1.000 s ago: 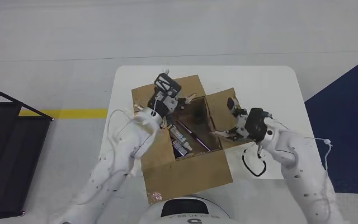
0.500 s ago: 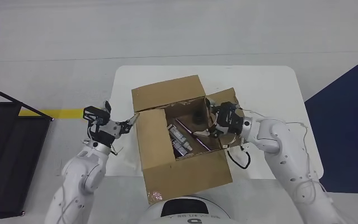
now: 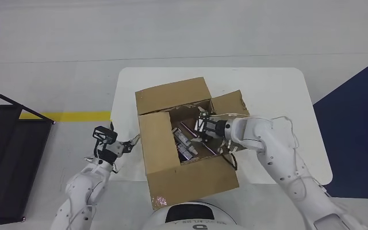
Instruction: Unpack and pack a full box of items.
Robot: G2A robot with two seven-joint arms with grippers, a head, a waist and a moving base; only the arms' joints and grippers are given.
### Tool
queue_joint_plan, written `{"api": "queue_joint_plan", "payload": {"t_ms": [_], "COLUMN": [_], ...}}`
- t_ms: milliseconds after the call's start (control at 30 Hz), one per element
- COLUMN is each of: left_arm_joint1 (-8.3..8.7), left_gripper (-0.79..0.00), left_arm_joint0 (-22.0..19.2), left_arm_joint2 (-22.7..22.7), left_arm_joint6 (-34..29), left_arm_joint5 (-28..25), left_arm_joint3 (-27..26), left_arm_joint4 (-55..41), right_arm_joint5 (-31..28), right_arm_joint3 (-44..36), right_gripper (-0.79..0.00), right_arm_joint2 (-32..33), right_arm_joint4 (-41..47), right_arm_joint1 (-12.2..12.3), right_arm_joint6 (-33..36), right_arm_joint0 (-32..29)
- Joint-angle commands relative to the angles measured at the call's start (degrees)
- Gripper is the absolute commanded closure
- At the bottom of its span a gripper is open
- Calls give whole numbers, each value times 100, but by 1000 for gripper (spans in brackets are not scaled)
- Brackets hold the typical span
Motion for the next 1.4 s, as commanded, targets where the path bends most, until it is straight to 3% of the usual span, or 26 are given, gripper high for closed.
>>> {"api": "queue_joint_plan", "payload": {"t_ms": [0, 133, 233, 433, 600, 767, 967, 1133, 1367], "left_arm_joint1": [-7, -22, -32, -48, -67, -95, -137, -137, -68], "left_gripper": [-785, -785, -785, -785, -785, -785, -785, -785, -785], "left_arm_joint0": [-87, -276, -439, -752, -1014, -1346, -1637, -1579, -889], "left_arm_joint2": [170, 390, 489, 626, 764, 991, 1101, 761, -316], "left_arm_joint6": [-4, -49, -132, -364, -523, -684, -809, -653, -128], "left_arm_joint5": [-41, -42, 7, 58, 36, 61, 308, 601, 668], "left_arm_joint3": [38, 113, 230, 391, 443, 514, 803, 963, 1054], "left_arm_joint4": [73, 84, 52, -54, -254, -311, -636, -1186, -2139], "right_arm_joint5": [74, 212, 204, -298, -577, -489, 53, 250, 574], "right_arm_joint3": [63, 154, 158, 154, 103, -21, -329, -368, 55], "right_gripper": [-785, -785, -785, -785, -785, -785, -785, -785, -785], "right_arm_joint2": [-199, -478, -494, -158, 76, 69, -118, -499, -1353], "right_arm_joint4": [-51, 16, 341, 1201, 1559, 1569, 1038, 892, 856], "right_arm_joint1": [-38, -116, -150, -97, -33, -25, -74, -175, -472], "right_arm_joint6": [221, 356, 23, -649, -763, -784, -1010, -961, -709], "right_arm_joint0": [96, 260, 304, 185, 83, 51, 43, 290, 1025]}}
